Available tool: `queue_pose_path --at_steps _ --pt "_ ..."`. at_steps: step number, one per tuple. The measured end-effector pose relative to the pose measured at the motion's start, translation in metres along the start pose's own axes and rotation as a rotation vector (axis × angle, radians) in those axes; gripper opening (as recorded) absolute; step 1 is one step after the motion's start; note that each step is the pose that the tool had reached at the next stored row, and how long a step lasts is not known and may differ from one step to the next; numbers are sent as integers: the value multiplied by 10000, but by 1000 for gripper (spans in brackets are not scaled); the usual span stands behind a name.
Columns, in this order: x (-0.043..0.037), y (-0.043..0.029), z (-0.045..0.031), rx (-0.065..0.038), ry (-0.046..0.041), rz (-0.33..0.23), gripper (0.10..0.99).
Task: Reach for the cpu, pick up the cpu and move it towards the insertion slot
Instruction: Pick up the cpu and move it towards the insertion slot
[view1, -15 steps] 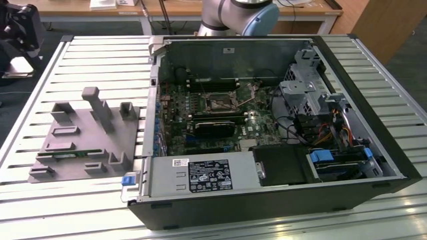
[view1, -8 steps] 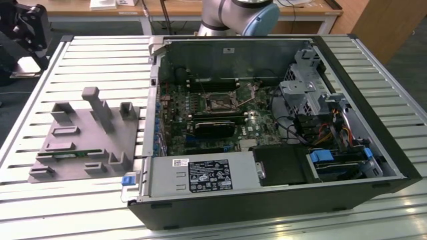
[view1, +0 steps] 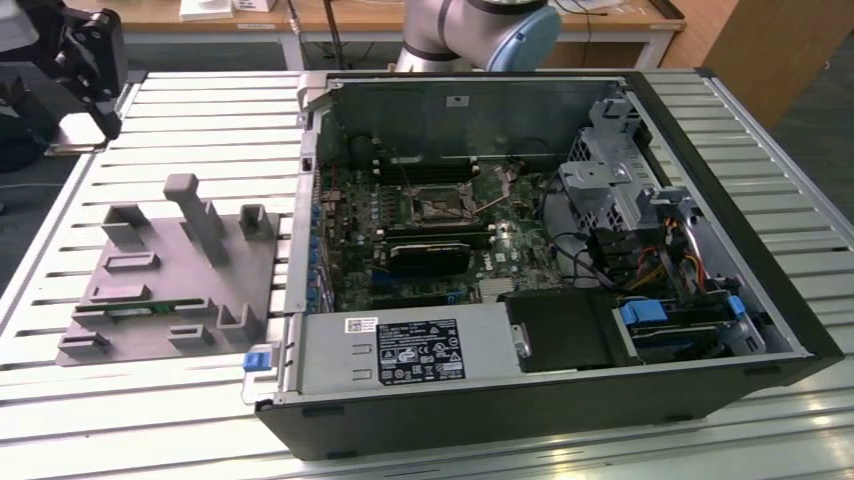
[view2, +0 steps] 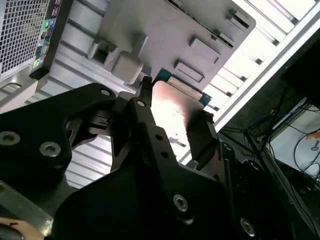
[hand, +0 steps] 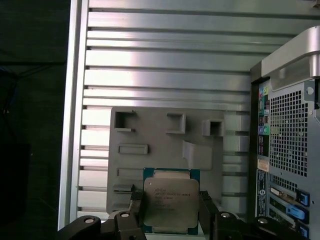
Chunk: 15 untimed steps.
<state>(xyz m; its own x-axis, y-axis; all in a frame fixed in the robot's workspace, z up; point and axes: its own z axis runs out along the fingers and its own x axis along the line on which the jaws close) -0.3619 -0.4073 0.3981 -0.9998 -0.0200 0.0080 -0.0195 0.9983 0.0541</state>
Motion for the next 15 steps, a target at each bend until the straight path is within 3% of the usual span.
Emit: queue_pose_path --at_steps 15 --pt "-309 -6 -3 0 0 0 529"
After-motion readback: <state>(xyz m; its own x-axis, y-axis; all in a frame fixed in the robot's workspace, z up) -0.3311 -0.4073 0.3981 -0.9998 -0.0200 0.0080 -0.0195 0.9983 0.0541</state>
